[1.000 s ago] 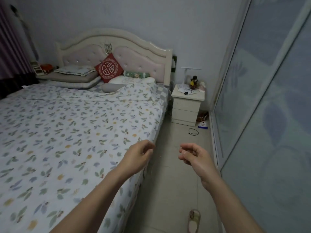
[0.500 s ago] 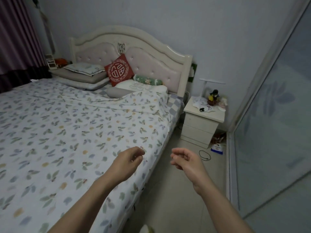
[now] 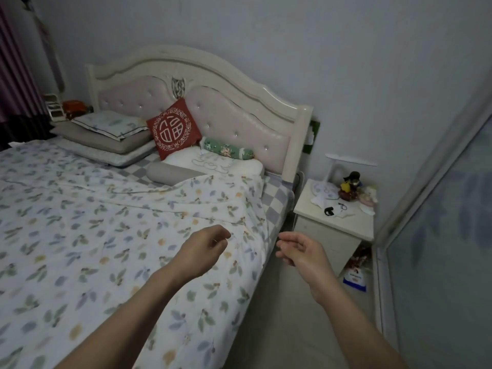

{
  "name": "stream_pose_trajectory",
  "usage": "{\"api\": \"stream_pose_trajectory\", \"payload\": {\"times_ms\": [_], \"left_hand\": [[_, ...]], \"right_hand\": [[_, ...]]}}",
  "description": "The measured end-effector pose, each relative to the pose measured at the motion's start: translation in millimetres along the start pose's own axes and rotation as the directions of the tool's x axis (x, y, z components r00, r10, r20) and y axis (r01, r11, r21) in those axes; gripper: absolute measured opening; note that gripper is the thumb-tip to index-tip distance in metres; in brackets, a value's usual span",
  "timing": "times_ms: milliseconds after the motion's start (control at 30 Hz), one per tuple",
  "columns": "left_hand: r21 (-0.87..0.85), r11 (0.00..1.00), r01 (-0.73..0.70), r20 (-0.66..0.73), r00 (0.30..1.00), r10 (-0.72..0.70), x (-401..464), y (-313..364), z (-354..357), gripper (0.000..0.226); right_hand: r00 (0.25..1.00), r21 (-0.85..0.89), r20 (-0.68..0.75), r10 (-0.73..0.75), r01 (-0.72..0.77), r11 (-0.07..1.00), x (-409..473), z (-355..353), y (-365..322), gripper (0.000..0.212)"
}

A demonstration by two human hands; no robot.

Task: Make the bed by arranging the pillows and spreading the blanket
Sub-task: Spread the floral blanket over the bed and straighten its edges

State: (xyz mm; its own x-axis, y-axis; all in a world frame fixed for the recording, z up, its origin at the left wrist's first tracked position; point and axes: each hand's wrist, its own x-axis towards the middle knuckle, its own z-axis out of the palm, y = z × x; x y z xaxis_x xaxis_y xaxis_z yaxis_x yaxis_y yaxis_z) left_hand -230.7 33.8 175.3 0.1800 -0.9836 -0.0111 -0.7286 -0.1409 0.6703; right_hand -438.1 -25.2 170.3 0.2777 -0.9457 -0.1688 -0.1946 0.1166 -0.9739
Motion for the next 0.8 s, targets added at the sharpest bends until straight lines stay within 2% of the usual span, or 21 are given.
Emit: {"api": "stream_pose_trajectory", "payload": {"times_ms": [200, 433, 600, 800], "left_hand": [[0.007, 0.997, 0.072, -0.053, 0.996, -0.072, 106.0, -16.7, -3.2, 0.026], [0.012, 0.96, 0.281, -0.148, 0.95, -0.276, 274.6, -54.4, 10.2, 0.025], [0.005, 0.916, 0.4, -0.139, 0.908, -0.396, 371.9, -79.8, 24.8, 0.025], [0.006, 0.854, 0.52, -0.137, 0.847, -0.514, 436.2, -129.2, 43.9, 0.025]], "right_hand": [[0.996, -0.028, 0.082, 0.029, -0.027, 0.999, 144.7, 8.1, 0.9, 0.011], [0.969, -0.074, 0.236, 0.079, -0.063, 0.995, 380.3, 23.0, 10.4, 0.019], [0.959, -0.259, 0.25, 0.132, -0.065, 0.964, 521.6, 37.9, 36.9, 0.025], [0.949, -0.569, 0.28, 0.147, 0.04, 0.821, 647.6, 78.9, 85.3, 0.034]]}}
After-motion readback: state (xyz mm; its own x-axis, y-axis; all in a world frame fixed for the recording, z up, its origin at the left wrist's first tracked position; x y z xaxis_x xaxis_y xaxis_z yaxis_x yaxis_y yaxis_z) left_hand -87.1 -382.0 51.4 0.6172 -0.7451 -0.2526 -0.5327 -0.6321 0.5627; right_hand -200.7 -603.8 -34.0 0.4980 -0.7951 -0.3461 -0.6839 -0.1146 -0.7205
